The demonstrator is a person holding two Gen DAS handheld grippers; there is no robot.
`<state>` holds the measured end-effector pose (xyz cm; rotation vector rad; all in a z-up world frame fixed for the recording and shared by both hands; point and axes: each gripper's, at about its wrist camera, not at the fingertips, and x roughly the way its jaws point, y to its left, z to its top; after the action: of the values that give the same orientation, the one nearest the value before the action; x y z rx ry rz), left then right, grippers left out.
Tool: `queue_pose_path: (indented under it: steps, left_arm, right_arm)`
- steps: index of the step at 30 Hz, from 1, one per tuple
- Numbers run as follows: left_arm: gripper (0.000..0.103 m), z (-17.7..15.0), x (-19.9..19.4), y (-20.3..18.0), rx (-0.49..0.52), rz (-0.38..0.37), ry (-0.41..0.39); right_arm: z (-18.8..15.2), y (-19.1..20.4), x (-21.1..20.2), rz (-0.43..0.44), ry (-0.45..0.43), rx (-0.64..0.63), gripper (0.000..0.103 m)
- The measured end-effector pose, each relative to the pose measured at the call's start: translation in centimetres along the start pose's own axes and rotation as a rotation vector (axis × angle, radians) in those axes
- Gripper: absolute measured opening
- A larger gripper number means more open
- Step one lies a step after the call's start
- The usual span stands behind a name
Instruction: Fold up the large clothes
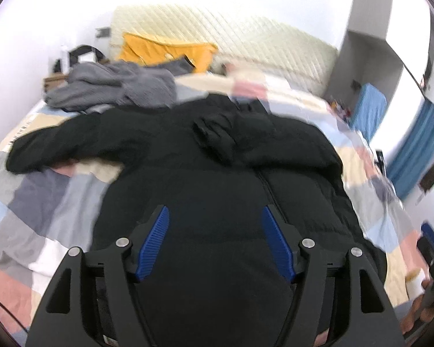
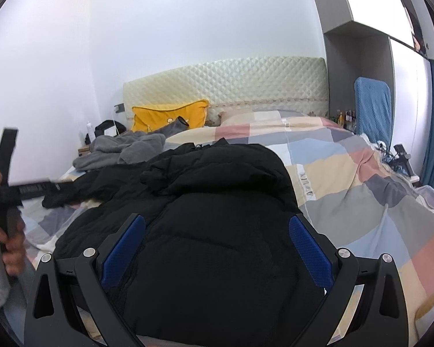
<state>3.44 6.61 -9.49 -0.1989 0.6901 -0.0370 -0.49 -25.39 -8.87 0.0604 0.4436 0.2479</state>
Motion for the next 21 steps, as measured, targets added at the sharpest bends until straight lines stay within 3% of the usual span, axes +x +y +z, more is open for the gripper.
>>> queue_pose_path:
  steps: [8,11,17,21]
  left_arm:
    - [0.069,6.0,-4.6,5.8,-0.033,0.080,-0.110]
    - [0.078,8.4,-5.9,9.2,-0.068,0.107,-0.113]
    - [0.079,14.5,-9.3,19.4,-0.176,0.250,-0.182]
    - [0.083,16.4,-10.1,25.2,-0.202,0.332,-0.202]
  right_arm:
    - [-0.5,0.1,0.6,-0.008,0.002,-0.020,0.100]
    - [-0.5,0.2,0.8,-0.006,0.009,-0.018,0.100]
    - [-1.2,-0.9,1.8,0.025,0.034,0.060,0.100]
    - [-1.0,-1.0,1.9,-0.004,0.036,0.068,0.100]
